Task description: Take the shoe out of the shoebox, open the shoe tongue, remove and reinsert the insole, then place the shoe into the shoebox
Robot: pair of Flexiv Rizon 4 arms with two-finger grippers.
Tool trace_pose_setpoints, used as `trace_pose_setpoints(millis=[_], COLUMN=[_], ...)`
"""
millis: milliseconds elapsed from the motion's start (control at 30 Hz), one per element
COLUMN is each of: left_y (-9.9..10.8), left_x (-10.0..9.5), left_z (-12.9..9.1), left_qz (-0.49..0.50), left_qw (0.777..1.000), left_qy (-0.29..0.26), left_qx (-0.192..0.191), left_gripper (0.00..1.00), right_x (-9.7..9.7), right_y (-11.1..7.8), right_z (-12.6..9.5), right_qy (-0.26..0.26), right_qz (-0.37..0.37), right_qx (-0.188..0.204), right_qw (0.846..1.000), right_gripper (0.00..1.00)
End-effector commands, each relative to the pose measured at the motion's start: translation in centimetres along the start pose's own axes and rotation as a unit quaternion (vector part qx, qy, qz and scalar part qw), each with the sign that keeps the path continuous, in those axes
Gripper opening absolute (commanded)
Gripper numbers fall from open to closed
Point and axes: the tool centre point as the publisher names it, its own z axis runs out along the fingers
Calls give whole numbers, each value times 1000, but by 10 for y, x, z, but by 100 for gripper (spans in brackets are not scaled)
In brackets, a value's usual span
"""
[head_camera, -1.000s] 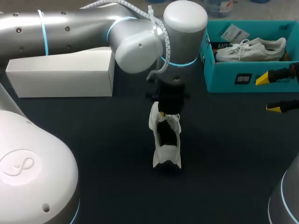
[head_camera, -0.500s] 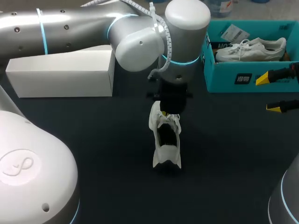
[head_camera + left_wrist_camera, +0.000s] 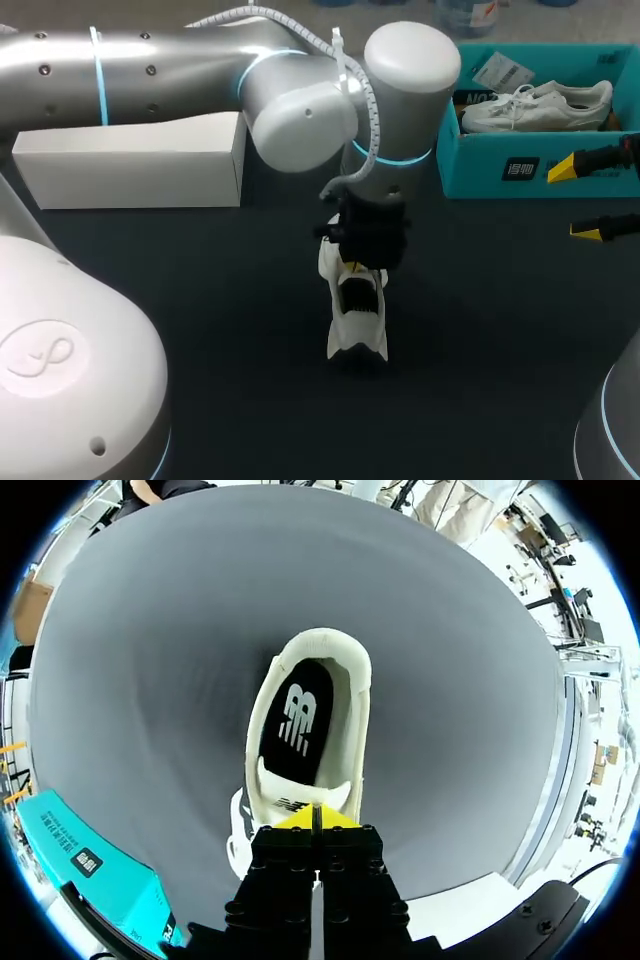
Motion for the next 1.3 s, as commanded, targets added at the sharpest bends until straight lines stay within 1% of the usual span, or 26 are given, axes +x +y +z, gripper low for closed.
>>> trace_pose_setpoints(millis=[33,67,100,167,200,233,367,833,867,900,933,967,1000,1033,1067,1100,1300], left_y=[1,5,11,16,15,15,10,10,9,5,4,4,6,8,7,7,7], left_x=[14,14,13,13,13,13,17,17,13,13,14,15,17,19,20,21,21], left_z=[-2,-6,-12,-18,-21,-23,-23,-23,-25,-30,-36,-39,-41,-41,-39,-38,-38], left_qz=[-3,-10,-19,-31,-40,-50,-95,-95,-162,-210,-277,-323,-380,-430,-455,-460,-460], left_qw=[1000,1000,1000,999,998,998,993,993,985,976,958,944,920,900,887,884,884], left_qy=[-1,-4,-13,-16,-27,-35,-58,-58,-45,-40,-41,-26,-20,-2,9,5,5], left_qx=[9,6,13,14,28,35,29,29,24,40,65,63,91,77,71,82,82], left_gripper=[0,0,0,0,0,0,0,0,0,0,0,0,0,0,0,0,0], right_x=[0,0,0,0,0,0,0,0,0,0,0,0,0,0,0,0,0], right_y=[0,0,0,0,0,0,0,0,0,0,0,0,0,0,0,0,0], right_z=[1,1,1,1,1,1,1,1,1,1,1,1,1,1,1,1,1], right_qy=[-1,-1,-1,-1,-1,-1,-1,-1,-1,-1,-1,-1,-1,-1,-1,-1,-1], right_qz=[0,0,0,0,0,0,0,0,0,0,0,0,0,0,0,0,0], right_qx=[0,0,0,0,0,0,0,0,0,0,0,0,0,0,0,0,0], right_qw=[1000,1000,1000,1000,1000,1000,1000,1000,1000,1000,1000,1000,1000,1000,1000,1000,1000], right_gripper=[100,100,100,100,100,100,100,100,100,100,100,100,100,100,100,100,100])
